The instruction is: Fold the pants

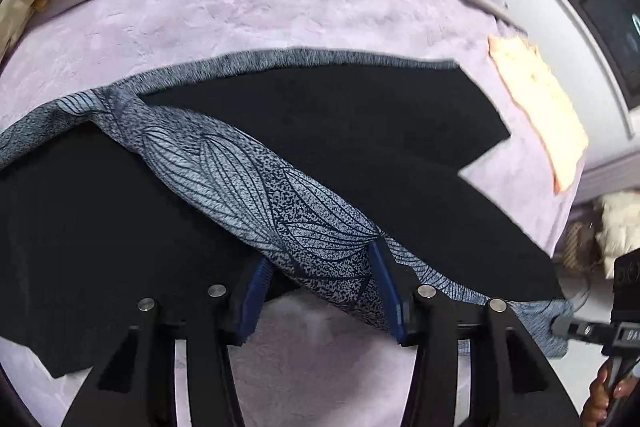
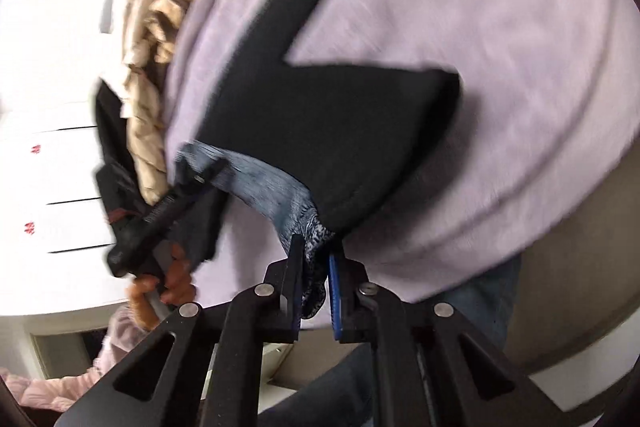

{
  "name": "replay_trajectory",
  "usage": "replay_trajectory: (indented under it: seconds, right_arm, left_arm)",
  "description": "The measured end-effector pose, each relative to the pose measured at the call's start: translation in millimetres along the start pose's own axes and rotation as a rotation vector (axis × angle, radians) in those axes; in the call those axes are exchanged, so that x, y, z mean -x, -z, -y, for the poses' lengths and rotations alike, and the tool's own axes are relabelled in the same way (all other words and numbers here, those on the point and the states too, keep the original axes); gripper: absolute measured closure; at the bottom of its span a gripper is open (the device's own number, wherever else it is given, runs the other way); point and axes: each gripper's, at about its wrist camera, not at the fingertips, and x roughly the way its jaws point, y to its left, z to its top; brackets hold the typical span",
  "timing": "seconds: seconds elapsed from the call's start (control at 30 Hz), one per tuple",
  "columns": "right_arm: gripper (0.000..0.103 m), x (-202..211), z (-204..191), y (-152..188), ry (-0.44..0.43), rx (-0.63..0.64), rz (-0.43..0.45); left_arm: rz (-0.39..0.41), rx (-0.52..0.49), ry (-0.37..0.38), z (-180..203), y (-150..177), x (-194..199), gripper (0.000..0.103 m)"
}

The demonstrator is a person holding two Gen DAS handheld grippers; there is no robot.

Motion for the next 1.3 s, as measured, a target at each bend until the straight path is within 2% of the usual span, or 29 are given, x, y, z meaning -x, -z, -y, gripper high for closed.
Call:
replay_trajectory:
  seconds: [0.13, 0.23, 0.3, 0.33, 0.37, 0.4, 0.43, 0.47, 0.5, 0.53, 0.6, 0.63, 0.67, 0.7, 0.77, 0.8, 0.83, 0.9, 0.97, 1.0, 1.03, 1.07, 1.13, 1.17, 1.2, 1.3]
  right_arm:
    - [0.091, 11.3, -26.3, -71.6, -0.035, 0.08, 0.015]
    - [0.091, 7.3, -37.3, -140.7, -0.047, 0.105, 0.029]
    - [0.089, -5.7, -40.0, -193.9, -0.057, 0.109, 0.022]
    - [0.086, -13.0, -41.4, -210.3, -0.055, 0.119, 0.009]
    - [0.084, -26.4, -44.1, -234.2, -0.017, 0.138, -0.018]
    - [0.076, -34.7, -44.1, -248.5, 0.025, 0.153, -0.039]
    - [0.062, -42.8, -46.0, -260.3, 0.064, 0.173, -0.058]
    - [0.056, -48.2, -48.2, -270.3, 0.091, 0.208, -0.064]
    - [0.047, -47.6, -50.1, -275.8, 0.096, 0.241, -0.056]
    - [0.043, -45.3, -48.8, -278.7, 0.102, 0.259, -0.049]
    - [0.043, -40.3, -43.7, -283.3, 0.144, 0.296, -0.031]
    - [0.043, -40.6, -38.1, -286.4, 0.177, 0.306, -0.034]
    - [0.043, -47.3, -29.7, -291.6, 0.214, 0.31, -0.063]
    - [0.043, -52.8, -18.9, -294.5, 0.221, 0.302, -0.094]
    - [0.044, -72.7, -0.1, -297.0, 0.168, 0.266, -0.162]
    - [0.053, -83.5, 7.2, -297.1, 0.139, 0.242, -0.2]
    - [0.079, -96.3, 14.5, -295.2, 0.104, 0.202, -0.245]
    - [0.084, -102.2, 18.0, -293.2, 0.076, 0.165, -0.243]
    - [0.089, -84.6, 7.9, -298.0, 0.024, 0.188, -0.182]
    - [0.089, -78.7, 3.3, -301.6, 0.039, 0.203, -0.159]
    - [0.09, -76.2, 2.2, -306.2, 0.101, 0.23, -0.144]
    - [0.09, -78.0, 3.7, -311.3, 0.224, 0.264, -0.143]
    - [0.089, -77.4, 7.8, -316.3, 0.338, 0.273, -0.153]
    - [0.087, -71.8, 4.9, -315.7, 0.413, 0.28, -0.132]
    - [0.085, -63.5, -1.8, -311.7, 0.432, 0.303, -0.105]
    - [0.085, -49.3, -41.5, -282.6, 0.311, 0.442, -0.062]
  left_arm:
    - [0.056, 0.045, -0.028, 9.4, -32.5, 9.1, 0.052]
    - [0.098, 0.05, -0.09, 13.8, -66.2, 8.7, 0.052]
    - [0.124, 0.057, -0.13, 7.1, -85.1, 15.0, 0.051]
    - [0.14, 0.067, -0.151, 4.3, -98.4, 15.5, 0.051]
    - [0.154, 0.081, -0.169, 0.4, -109.8, 17.0, 0.051]
    - [0.171, 0.095, -0.181, -3.5, -120.3, 20.4, 0.051]
    - [0.192, 0.109, -0.201, -8.8, -129.3, 26.4, 0.051]
    - [0.213, 0.118, -0.219, -14.9, -134.5, 34.4, 0.051]
    - [0.23, 0.123, -0.238, -18.6, -138.9, 40.3, 0.051]
    - [0.238, 0.125, -0.266, -22.5, -140.8, 45.4, 0.051]
    - [0.221, 0.128, -0.306, -25.8, -139.1, 45.8, 0.051]
    - [0.201, 0.131, -0.315, -27.1, -132.6, 43.1, 0.045]
    - [0.174, 0.132, -0.328, -27.1, -123.4, 36.6, 0.031]
    - [0.157, 0.134, -0.344, -25.9, -112.3, 27.8, 0.029]
    - [0.1, 0.15, -0.365, -25.2, -91.6, 5.7, 0.029]
    - [0.062, 0.172, -0.371, -25.3, -80.2, -7.8, 0.029]
    - [0.023, 0.208, -0.38, -27.5, -67.7, -23.1, 0.029]
    - [-0.009, 0.263, -0.4, -30.8, -56.5, -34.8, 0.029]
    - [0.024, 0.284, -0.415, -31.3, -57.0, -35.7, 0.029]
    - [0.028, 0.27, -0.434, -31.5, -61.3, -39.7, 0.029]
    - [0.024, 0.252, -0.463, -32.9, -68.2, -46.8, 0.027]
    - [0.016, 0.241, -0.484, -35.2, -75.2, -53.6, 0.024]
    - [-0.009, 0.252, -0.496, -37.8, -87.2, -53.8, 0.024]
    - [0.005, 0.256, -0.484, -36.9, -89.2, -45.9, 0.024]
    - [0.028, 0.256, -0.472, -35.9, -90.3, -36.0, 0.024]
    - [0.095, 0.257, -0.478, -39.4, -88.3, -7.7, 0.024]
